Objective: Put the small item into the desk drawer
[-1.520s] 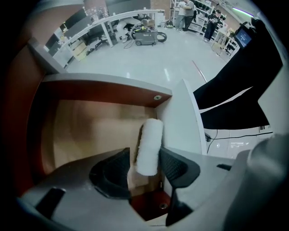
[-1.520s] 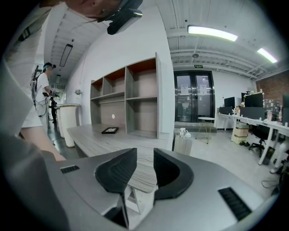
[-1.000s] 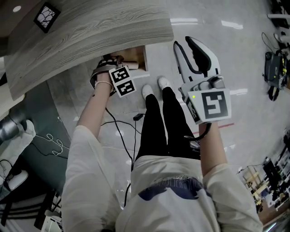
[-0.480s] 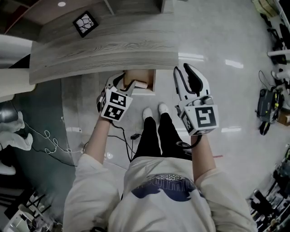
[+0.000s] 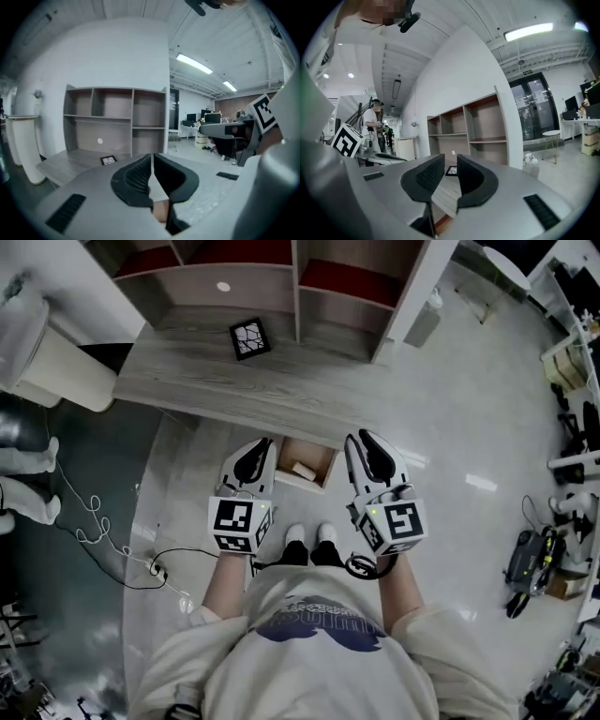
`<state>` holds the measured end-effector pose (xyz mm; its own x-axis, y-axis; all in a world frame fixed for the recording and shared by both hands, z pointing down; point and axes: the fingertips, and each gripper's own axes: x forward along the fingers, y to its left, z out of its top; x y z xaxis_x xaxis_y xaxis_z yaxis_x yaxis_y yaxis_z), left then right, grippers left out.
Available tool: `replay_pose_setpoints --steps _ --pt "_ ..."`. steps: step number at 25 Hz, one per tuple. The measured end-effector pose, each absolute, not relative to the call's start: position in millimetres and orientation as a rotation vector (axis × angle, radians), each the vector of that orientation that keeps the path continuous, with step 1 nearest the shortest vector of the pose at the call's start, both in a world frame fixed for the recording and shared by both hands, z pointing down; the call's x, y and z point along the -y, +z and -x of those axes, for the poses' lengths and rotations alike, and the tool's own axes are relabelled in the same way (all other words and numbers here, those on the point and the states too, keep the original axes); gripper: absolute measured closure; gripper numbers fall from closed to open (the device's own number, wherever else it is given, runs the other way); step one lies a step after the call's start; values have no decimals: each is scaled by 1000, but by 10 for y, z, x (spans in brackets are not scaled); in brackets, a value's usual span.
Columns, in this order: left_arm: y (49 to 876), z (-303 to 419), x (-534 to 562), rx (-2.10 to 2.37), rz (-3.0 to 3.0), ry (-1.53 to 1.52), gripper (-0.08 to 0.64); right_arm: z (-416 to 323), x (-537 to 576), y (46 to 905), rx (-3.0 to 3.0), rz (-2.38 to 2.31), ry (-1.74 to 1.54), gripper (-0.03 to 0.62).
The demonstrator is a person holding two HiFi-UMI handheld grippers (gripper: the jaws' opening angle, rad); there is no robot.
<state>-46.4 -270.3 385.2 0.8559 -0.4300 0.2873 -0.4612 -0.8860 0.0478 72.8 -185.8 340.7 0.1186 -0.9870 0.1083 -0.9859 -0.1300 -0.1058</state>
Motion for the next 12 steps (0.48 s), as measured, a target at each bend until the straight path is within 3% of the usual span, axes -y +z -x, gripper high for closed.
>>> replay_pose_setpoints --steps 2,12 --pt "3698 492 2666 764 -2934 340 551 -630 1891 3335 -2112 2314 -209 523" --pt "3234 451 2689 911 -3017 223 552 -452 2067 3105 -2190 2254 -87 592"
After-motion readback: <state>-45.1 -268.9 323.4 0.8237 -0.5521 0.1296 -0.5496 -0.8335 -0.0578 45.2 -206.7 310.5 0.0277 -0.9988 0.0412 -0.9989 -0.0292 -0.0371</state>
